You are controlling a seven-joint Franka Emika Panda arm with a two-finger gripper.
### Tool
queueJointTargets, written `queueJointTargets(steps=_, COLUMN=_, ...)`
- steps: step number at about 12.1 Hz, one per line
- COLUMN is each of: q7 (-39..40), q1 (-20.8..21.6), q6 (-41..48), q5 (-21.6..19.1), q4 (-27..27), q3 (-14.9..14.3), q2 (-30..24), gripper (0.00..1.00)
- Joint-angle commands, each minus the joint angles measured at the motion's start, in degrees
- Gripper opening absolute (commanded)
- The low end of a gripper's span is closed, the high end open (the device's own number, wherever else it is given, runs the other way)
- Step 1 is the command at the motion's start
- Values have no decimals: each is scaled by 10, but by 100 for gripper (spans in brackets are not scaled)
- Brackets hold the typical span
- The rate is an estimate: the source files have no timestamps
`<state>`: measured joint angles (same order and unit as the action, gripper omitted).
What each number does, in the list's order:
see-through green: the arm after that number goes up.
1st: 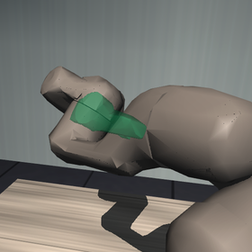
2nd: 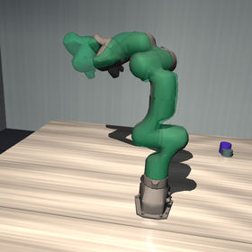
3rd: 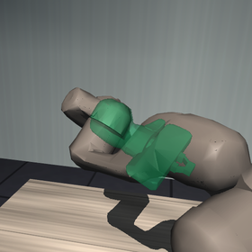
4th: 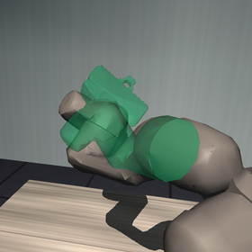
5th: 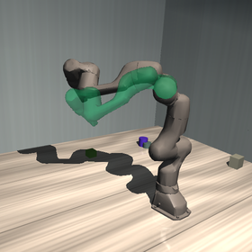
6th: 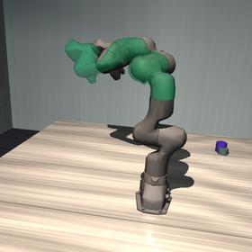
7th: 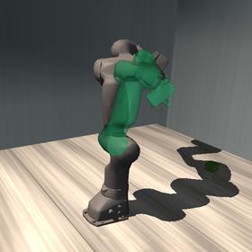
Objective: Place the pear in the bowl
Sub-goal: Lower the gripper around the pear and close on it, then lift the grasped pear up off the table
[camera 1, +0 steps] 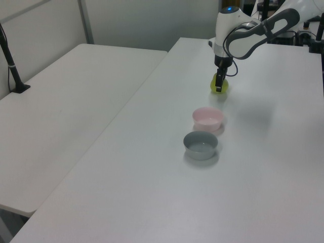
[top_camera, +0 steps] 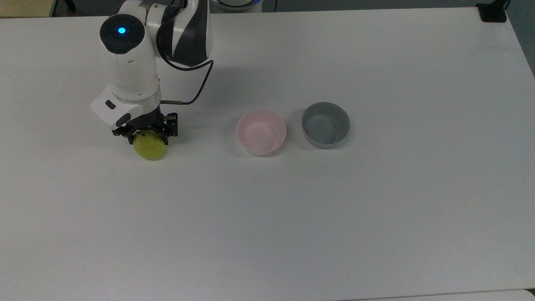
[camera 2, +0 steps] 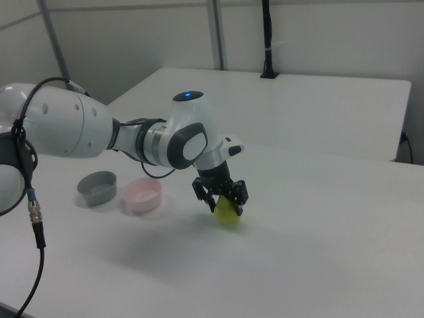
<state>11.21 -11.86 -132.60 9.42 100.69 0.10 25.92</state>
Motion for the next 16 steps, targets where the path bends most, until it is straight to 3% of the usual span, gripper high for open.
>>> queueJointTargets(steps=1, q7=10, q1=1, q6=-15, q5=8, q4=7, q3=-2, q2=-1, gripper=40)
queueJointTargets(steps=6, q7=7, q1=1, q6=1, q5=7, q4=4, q3=-3, q2=-20, gripper=40)
queueJointTargets(steps=13, q7=13, q1=7, q6=138, q5=1, q4=-41, q3=2, q2=-99, gripper=40)
queueJointTargets(steps=16, q7=11, q1=7, q6=205, q5=-4, q4=-96, q3=4, q2=-112, gripper=40)
